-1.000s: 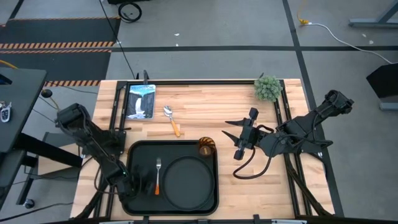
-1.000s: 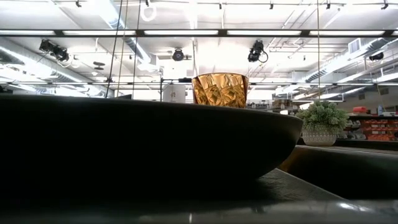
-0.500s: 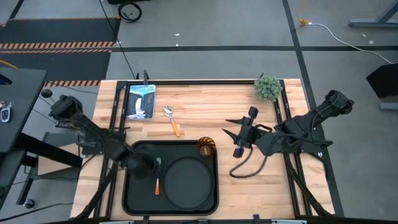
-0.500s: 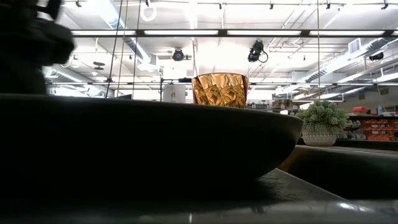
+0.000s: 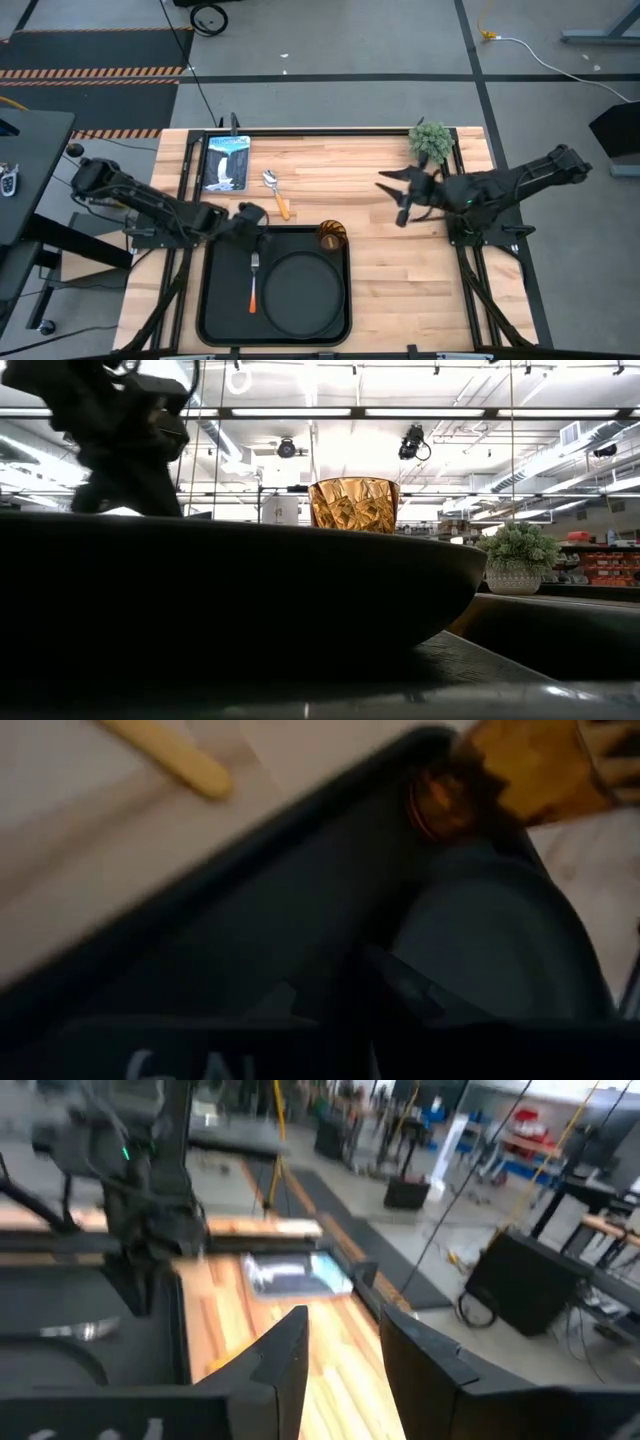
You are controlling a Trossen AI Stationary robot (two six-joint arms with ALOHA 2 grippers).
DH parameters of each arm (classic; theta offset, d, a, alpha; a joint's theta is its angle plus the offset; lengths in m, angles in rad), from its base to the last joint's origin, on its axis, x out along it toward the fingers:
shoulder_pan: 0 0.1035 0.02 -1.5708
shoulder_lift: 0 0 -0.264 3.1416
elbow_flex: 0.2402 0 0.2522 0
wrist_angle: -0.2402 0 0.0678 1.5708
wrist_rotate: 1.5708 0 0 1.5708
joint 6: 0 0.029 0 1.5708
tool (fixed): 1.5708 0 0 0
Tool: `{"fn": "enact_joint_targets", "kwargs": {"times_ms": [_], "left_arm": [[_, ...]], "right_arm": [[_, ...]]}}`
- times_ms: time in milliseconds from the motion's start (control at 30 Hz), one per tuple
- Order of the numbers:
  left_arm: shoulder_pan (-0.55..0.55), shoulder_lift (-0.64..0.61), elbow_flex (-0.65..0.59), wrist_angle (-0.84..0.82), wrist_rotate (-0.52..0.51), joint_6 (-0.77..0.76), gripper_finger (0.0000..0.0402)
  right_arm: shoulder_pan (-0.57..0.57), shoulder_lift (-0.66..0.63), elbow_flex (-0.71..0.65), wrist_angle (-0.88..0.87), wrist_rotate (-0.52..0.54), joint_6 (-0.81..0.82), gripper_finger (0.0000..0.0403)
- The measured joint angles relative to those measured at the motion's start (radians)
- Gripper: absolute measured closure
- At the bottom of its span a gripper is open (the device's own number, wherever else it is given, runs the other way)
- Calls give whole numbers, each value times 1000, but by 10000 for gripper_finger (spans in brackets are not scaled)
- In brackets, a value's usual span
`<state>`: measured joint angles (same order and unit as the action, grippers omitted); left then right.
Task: Pick and place plate/cup/fork/spoon on tray
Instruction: Put the yellow spoon to the left of the orange fork on the black tray
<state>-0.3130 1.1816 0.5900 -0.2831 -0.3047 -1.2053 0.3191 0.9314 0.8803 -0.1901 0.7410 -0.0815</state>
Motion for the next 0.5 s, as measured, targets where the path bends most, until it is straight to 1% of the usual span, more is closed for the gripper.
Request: {"fn": "enact_joint_targets", "kwargs": {"times_ms": [67, 233, 400, 500], "left_arm": [[40, 0, 0, 0, 1, 39, 344], [148, 0, 0, 2, 4, 155, 329], [250, 0, 0, 34, 25, 245, 297], [298, 9, 0, 58, 28, 249, 284]], "right_arm": [[0, -71, -64, 60, -1, -23, 274], [9, -228, -207, 82, -1, -8, 277], [37, -337, -337, 89, -2, 66, 277], [61, -382, -433, 154, -28, 93, 277]]}}
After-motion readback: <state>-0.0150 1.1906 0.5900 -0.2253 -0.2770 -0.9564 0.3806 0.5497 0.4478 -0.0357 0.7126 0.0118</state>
